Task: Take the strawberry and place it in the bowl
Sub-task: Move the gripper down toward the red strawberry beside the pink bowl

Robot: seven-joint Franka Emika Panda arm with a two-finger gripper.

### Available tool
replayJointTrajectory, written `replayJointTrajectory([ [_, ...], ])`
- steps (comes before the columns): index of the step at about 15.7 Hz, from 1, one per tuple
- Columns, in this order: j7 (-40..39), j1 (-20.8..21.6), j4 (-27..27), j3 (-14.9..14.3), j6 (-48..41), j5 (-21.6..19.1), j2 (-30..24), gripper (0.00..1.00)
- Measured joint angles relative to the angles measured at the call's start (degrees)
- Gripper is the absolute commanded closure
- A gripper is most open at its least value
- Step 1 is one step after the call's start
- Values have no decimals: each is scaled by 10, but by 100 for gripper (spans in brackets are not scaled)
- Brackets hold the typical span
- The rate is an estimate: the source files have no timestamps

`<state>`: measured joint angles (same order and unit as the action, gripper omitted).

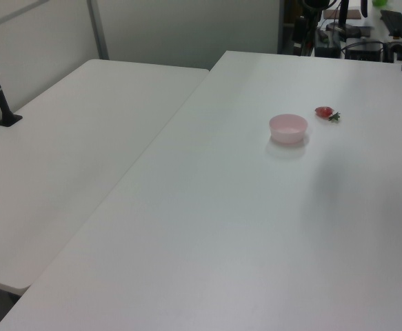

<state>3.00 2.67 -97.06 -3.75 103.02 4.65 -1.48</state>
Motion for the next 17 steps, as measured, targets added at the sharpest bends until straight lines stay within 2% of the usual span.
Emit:
replayJointTrajectory([
  [4, -6, 0, 0, 0, 0, -14, 0, 0],
  [17, -6, 0, -1, 0, 0, -15, 0, 0],
])
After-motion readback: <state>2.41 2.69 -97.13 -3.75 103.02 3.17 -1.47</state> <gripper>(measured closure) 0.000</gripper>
